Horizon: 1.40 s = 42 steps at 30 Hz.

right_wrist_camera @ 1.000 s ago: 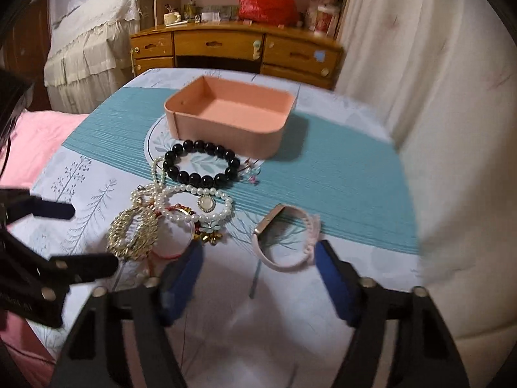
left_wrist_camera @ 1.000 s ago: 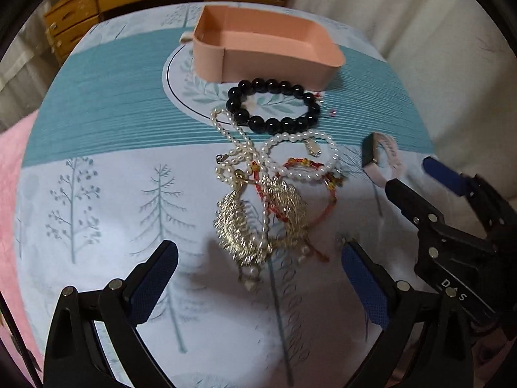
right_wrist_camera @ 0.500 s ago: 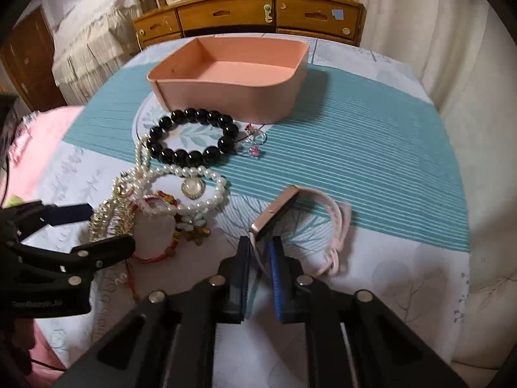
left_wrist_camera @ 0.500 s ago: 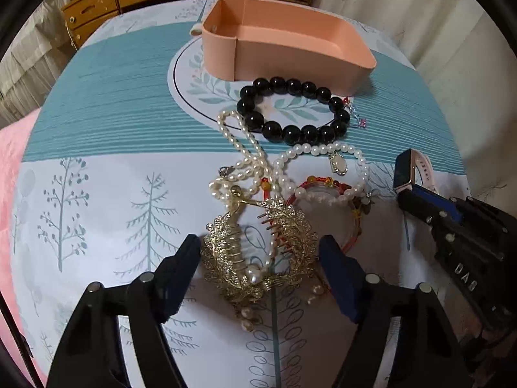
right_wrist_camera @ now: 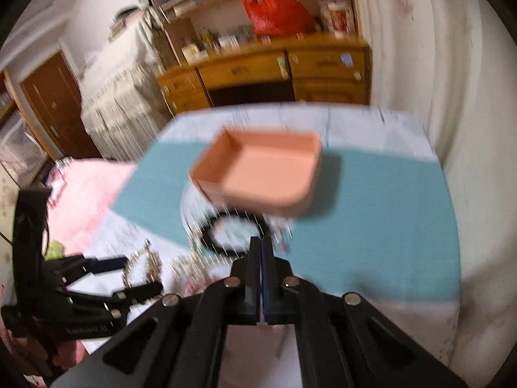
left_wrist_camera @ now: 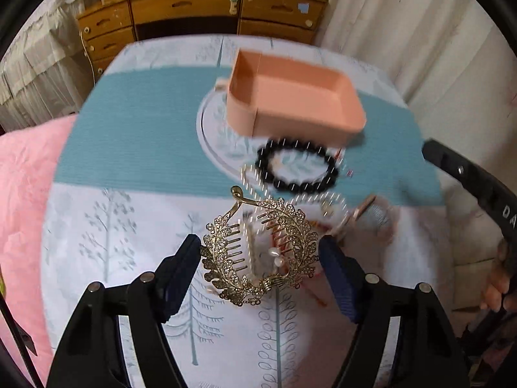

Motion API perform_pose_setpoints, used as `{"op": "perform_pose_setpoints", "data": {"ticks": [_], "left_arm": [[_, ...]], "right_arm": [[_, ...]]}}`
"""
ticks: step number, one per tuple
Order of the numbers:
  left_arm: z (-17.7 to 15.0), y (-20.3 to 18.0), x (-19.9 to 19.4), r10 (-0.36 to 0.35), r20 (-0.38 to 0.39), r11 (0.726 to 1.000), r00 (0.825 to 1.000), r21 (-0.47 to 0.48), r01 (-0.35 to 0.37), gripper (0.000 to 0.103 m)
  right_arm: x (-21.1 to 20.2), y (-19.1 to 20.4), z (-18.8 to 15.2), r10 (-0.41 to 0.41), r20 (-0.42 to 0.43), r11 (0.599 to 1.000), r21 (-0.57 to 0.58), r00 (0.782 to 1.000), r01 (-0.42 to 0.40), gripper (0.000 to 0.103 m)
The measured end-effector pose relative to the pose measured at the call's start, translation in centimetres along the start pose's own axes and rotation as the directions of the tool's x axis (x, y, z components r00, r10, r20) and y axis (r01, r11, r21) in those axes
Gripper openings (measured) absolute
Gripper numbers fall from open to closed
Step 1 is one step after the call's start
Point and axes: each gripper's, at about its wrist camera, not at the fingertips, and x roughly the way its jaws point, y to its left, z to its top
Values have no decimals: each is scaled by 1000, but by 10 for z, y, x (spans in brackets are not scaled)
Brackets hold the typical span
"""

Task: Organize jewelry
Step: 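Lower the gold comb into the pink tray and open the left tool, then grasp the pearl necklace with the left tool while the right tool grasps the pink-strap watch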

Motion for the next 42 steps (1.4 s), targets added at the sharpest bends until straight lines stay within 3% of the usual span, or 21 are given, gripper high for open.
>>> {"op": "perform_pose_setpoints", "data": {"ticks": [4,9,18,21,23,27,30,32,42], "left_arm": [[30,-7,-31,-18,43,999,999,29,16,73],[71,-24,-38,-46,107,995,993,95,35,73],[132,-40,14,-101,254,994,962,67,87,73],[141,-45,40,-64,225,998,972,27,60,76],[140,-45,50,-39,199,999,979,9,39,86],[138,-40,50,-21,190,1000,982,-17,25,88],[134,-31,46,-1,184,999,983,-34,8,90],[126,-23,44,15,171,999,985,-45,-7,91],[48,7,42,9,61,996,998,-91,-3,91]], "right_arm": [[-15,8,33,34,91,999,-23,995,-32,0],[-11,7,43,28,87,999,-28,996,-26,0],[13,-24,16,-10,19,999,42,1000,9,0],[27,-29,3,-44,-18,999,26,999,45,0],[34,-33,-2,-64,-50,997,32,997,66,1],[39,-41,-5,-37,-78,996,83,996,43,4],[39,-44,-5,-29,-86,994,102,996,38,28],[38,-44,-5,-18,-85,993,111,996,28,57],[40,-43,-24,29,-154,986,164,988,-4,77]]}}
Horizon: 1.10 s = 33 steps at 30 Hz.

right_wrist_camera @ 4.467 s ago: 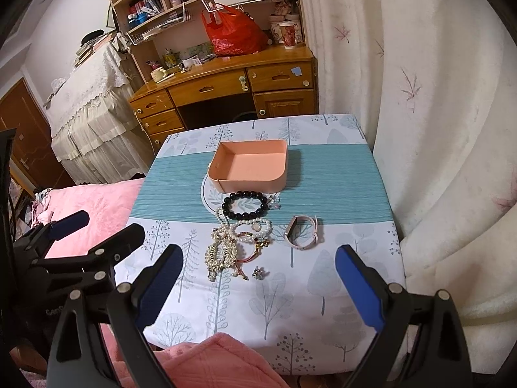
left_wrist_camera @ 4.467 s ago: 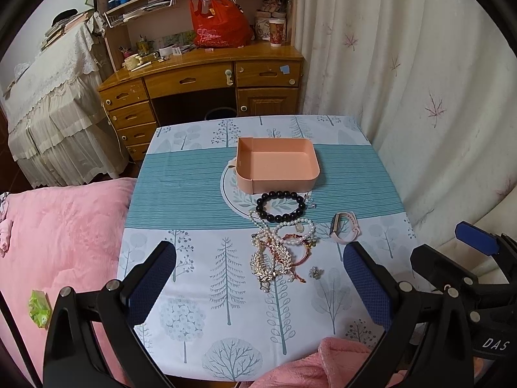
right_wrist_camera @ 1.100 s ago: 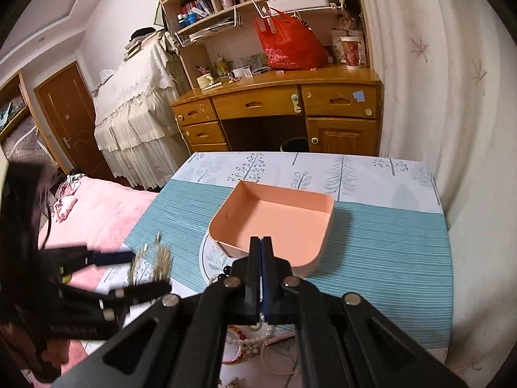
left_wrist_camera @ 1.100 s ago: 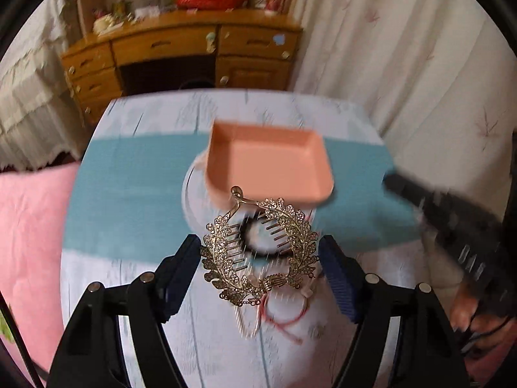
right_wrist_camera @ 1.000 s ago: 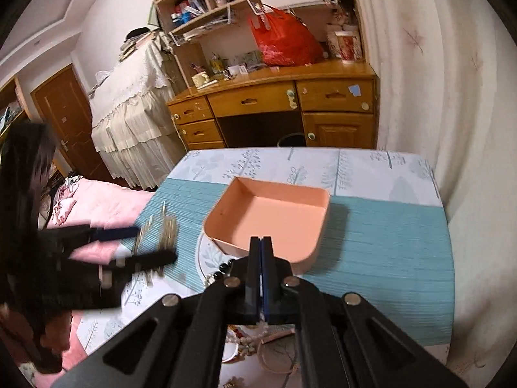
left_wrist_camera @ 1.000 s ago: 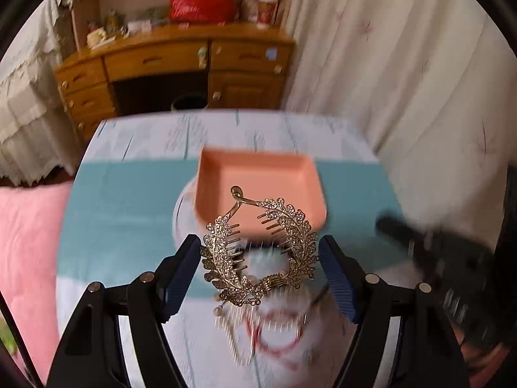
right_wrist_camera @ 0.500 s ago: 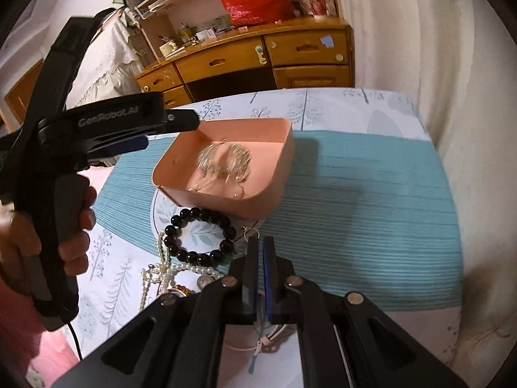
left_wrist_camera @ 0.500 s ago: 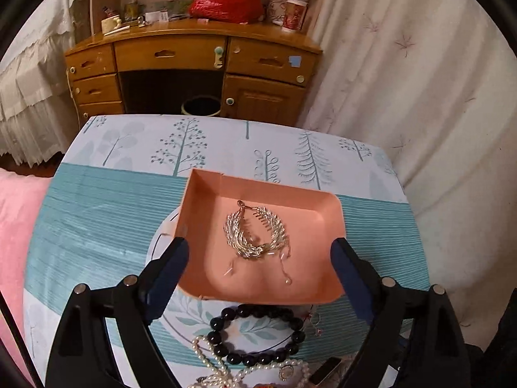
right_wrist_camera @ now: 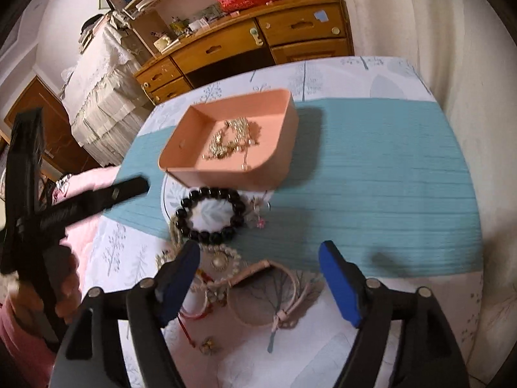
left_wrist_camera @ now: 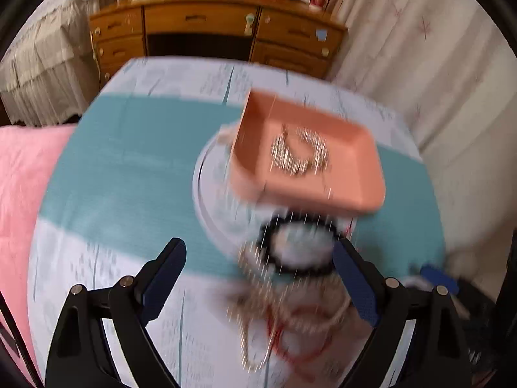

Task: Organize jewelry
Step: 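Grasp the pearl necklace with the left tool while the right tool grasps the pink-strap watch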

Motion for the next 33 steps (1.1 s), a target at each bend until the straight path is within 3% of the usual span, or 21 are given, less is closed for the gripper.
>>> {"op": "perform_pose_setpoints", "data": {"ticks": [4,8,13,16,18,20,22,33], "left_arm": [[-31,6,4,15,-75,1000,997,15,-14,91],[-50,5,3,-44,-95,999,995,3,44,91],[-61,3,4,-134,-124,985,983,-121,119,91],[-65,-1,9,-207,-143,967,968,-183,179,84],[-66,-6,16,-207,-153,964,966,-201,175,73],[-66,-8,23,-210,-168,958,963,-235,167,56],[-68,-9,29,-223,-183,950,957,-261,172,50],[-63,-13,34,-221,-194,940,956,-302,157,45]], "right_arm": [[6,2,-12,-41,-18,996,-84,999,39,77],[10,9,-29,-75,-5,972,-223,997,72,77],[12,21,-45,-80,23,908,-411,997,82,77],[16,26,-48,-82,17,876,-475,996,80,77],[19,30,-50,-101,25,861,-499,995,99,78],[23,30,-51,-108,31,852,-512,994,109,78],[27,31,-51,-116,38,847,-519,993,119,78],[40,28,-56,-122,56,829,-543,991,133,78]]}}
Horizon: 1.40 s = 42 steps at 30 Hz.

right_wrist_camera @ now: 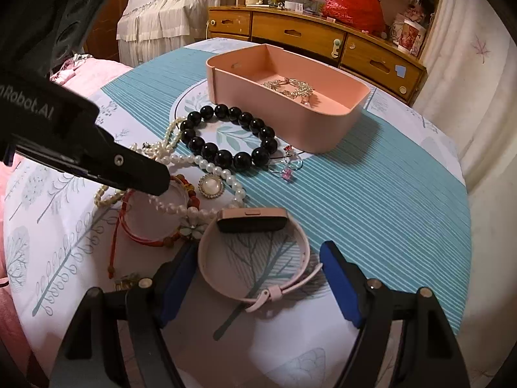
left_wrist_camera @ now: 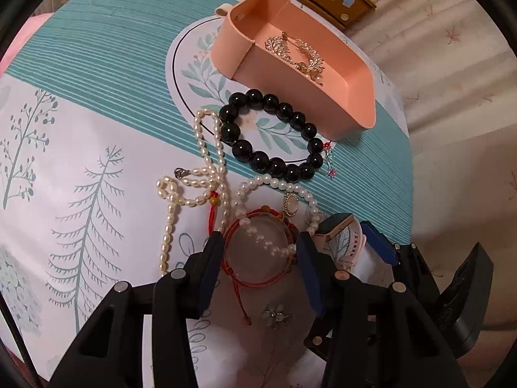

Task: Organize jewelry
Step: 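Grasp the pearl necklace with the left tool while the right tool grasps the pink-strap watch, then drop the pearl necklace from the left tool while the right tool drops the watch into the tray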

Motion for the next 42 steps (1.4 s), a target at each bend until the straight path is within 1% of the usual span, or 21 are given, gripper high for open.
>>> {"op": "perform_pose_setpoints", "data": {"ticks": [2,5,9,13,14,16,18,19,20,21,22,23,26,27,31,35,38,42], "left_arm": [[1,2,-2,10,-12,1000,1000,-20,-10,39],[2,3,-9,-6,-11,999,1000,-47,6,39],[1,0,-8,-21,-33,999,999,-42,19,39],[2,-2,5,-3,-63,999,998,-48,0,38],[1,-2,7,-2,-65,998,998,-56,-2,36],[2,-2,12,-1,-69,998,998,-61,-4,36],[2,-1,15,2,-71,998,997,-61,-7,35],[2,-2,17,1,-70,998,998,-62,-5,33],[3,-1,17,-4,-63,998,998,-59,0,27],[4,-1,18,-1,-62,998,998,-56,-2,23],[5,-2,20,6,-61,999,998,-52,-9,16],[6,-2,21,15,-53,999,998,-49,-18,11],[7,0,23,-3,-48,998,999,-55,1,6],[7,1,23,-4,-47,998,999,-57,2,6],[3,-1,15,-3,-28,1000,1000,-22,2,6],[0,-7,-5,-5,3,1000,1000,30,5,5],[3,-16,-22,-21,25,997,999,75,19,5],[11,-23,-48,-43,45,994,998,106,38,5]], "right_arm": [[0,-1,0,2,5,1000,8,1000,-2,78],[-1,-1,-1,4,6,1000,13,1000,-4,78],[0,-2,-1,7,6,1000,20,1000,-7,78],[1,-4,-1,20,6,999,30,1000,-20,77],[1,-5,-1,24,1,999,37,1000,-24,77],[2,-6,-1,30,-5,999,44,1000,-30,77],[2,-6,-1,39,-6,998,46,999,-39,74],[2,-5,-1,45,-5,998,42,999,-45,71],[1,-4,-1,49,-3,998,36,999,-49,67],[0,-2,-1,54,-4,998,28,999,-54,65],[0,0,0,55,-8,998,27,998,-55,62],[0,0,0,55,-12,998,27,998,-55,59],[-1,0,0,56,-19,997,45,998,-55,55],[-1,-1,1,55,-19,997,53,998,-54,54],[-4,-8,1,75,-17,990,125,997,-73,53],[-11,-19,3,95,-2,973,211,995,-93,53],[-21,-28,7,105,24,957,270,994,-107,53],[-35,-37,16,109,57,937,327,992,-122,53]]}}
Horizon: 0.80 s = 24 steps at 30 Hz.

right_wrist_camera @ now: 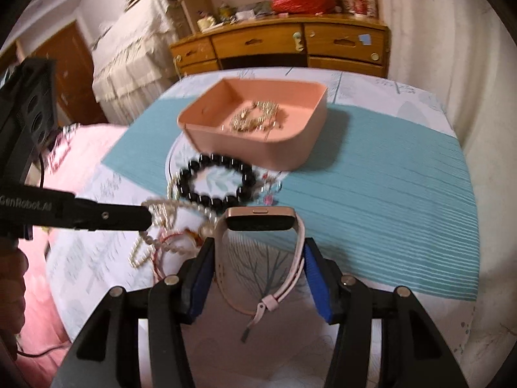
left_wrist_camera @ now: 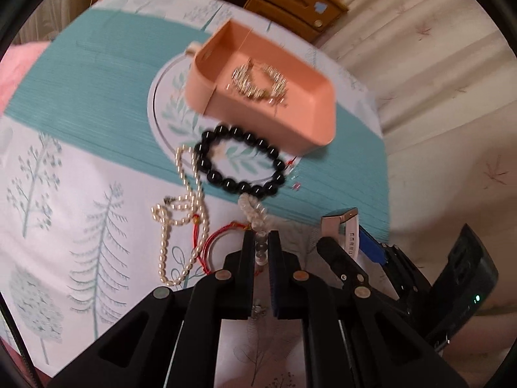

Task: Organize jewelry
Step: 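Drop the pearl necklace from the left tool while the right tool drops the watch into the tray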

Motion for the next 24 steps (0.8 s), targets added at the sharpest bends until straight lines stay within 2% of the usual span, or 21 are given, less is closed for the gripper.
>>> {"op": "perform_pose_setpoints", "data": {"ticks": [8,14,19,24], "left_arm": [[35,-25,-51,-54,69,996,996,70,49,5],[70,-46,-71,-42,147,987,988,159,18,5],[95,-56,-69,-42,227,977,973,214,-8,5],[117,-51,-47,-12,254,974,967,222,-46,6]], "right_arm": [[-23,7,47,12,77,1000,24,997,-14,54],[-25,11,89,56,158,998,29,986,-61,55],[-14,12,113,33,207,999,16,978,-37,56],[3,1,124,25,217,993,111,976,-50,58]]}}
